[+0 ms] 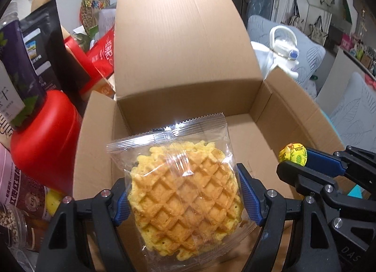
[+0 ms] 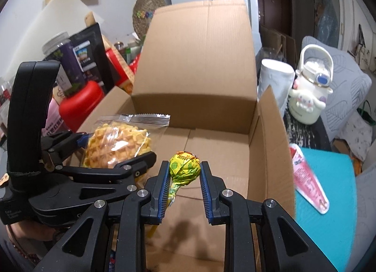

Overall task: Organize snacks
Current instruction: 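Carry the waffle and lollipop into the box and open both tools, then withdraw both tools from the box back toward the snacks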

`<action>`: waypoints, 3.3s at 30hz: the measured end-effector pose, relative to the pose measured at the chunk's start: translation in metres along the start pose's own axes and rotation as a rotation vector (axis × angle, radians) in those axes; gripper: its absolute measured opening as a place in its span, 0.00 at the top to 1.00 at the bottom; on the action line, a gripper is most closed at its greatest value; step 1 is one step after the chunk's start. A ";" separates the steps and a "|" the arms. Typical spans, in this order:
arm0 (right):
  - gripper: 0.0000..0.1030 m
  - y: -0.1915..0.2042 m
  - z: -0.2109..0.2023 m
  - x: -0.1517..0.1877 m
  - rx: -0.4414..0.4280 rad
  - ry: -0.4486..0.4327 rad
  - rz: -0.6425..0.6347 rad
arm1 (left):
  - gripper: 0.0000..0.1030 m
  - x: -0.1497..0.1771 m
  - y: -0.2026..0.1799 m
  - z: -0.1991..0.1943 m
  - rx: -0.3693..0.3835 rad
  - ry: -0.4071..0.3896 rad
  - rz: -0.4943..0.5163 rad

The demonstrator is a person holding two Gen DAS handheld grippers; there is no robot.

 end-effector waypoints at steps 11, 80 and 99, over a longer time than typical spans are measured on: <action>0.75 -0.014 0.022 0.008 0.048 0.086 0.022 | 0.25 0.007 -0.008 0.023 -0.077 0.096 0.049; 0.39 0.100 -0.222 0.110 0.109 -0.293 -0.050 | 0.24 0.124 -0.005 -0.244 -0.039 -0.279 -0.029; 0.39 0.119 -0.185 0.176 0.095 -0.184 -0.031 | 0.24 0.202 0.010 -0.225 -0.024 -0.231 -0.032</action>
Point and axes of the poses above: each gripper's, at about its wrist camera, not at the fingertips, and z roughly the way its jaws point, y to its left, x to its underside, the point moved 4 cm from there along z, roughly the way its jaws point, and after that the axes turned 6 degrees about y, right-handed, at the moved point
